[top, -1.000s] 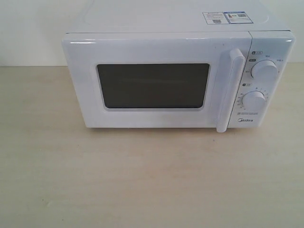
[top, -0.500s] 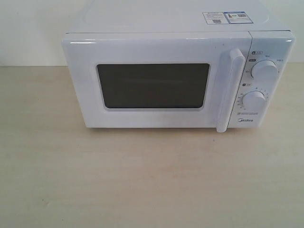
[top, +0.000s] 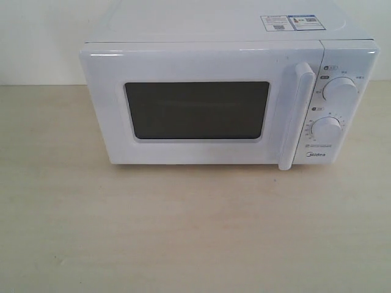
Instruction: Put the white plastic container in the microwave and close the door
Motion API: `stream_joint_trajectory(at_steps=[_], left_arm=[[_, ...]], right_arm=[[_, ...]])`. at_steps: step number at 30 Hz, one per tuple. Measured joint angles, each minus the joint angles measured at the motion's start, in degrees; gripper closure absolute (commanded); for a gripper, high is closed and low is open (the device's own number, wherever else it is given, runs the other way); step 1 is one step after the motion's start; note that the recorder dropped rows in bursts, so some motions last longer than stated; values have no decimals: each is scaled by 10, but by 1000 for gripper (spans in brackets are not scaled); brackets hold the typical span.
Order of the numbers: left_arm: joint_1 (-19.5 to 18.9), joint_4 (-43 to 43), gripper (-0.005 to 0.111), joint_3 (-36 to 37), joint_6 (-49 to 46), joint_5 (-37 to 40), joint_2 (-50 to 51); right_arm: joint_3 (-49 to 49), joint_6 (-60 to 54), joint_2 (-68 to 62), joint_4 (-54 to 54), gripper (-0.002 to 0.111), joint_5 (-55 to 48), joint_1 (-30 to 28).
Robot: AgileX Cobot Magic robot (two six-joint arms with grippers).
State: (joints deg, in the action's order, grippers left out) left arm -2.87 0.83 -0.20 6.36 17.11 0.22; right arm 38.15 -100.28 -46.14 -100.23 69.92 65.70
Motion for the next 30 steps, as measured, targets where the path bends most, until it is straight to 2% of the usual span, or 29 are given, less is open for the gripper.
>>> stream_joint_trajectory(at_steps=[12, 16, 20, 21, 22, 23, 25, 28, 30], left_arm=[[0, 0, 102, 0, 0, 1, 0], [0, 0, 102, 0, 0, 1, 0], [0, 0, 102, 0, 0, 1, 0], [0, 0, 102, 0, 0, 2, 0], [0, 0, 102, 0, 0, 2, 0], [0, 0, 102, 0, 0, 3, 0], [0, 0, 102, 0, 0, 4, 0], [0, 0, 102, 0, 0, 4, 0], [0, 0, 102, 0, 0, 4, 0]], right_arm=[[0, -42, 0, 0, 108, 0, -1], [-10, 11, 14, 0, 108, -21, -42], [-45, 35, 58, -1, 108, -188, -143], [-71, 23, 89, -4, 108, -303, -211], [-88, 18, 109, -5, 108, -365, -246], [-123, 14, 151, -5, 108, -456, -308], [-172, 29, 238, -5, 108, -542, -396], [-250, 55, 372, -3, 108, -573, -495], [-286, 70, 432, -3, 108, -576, -533]])
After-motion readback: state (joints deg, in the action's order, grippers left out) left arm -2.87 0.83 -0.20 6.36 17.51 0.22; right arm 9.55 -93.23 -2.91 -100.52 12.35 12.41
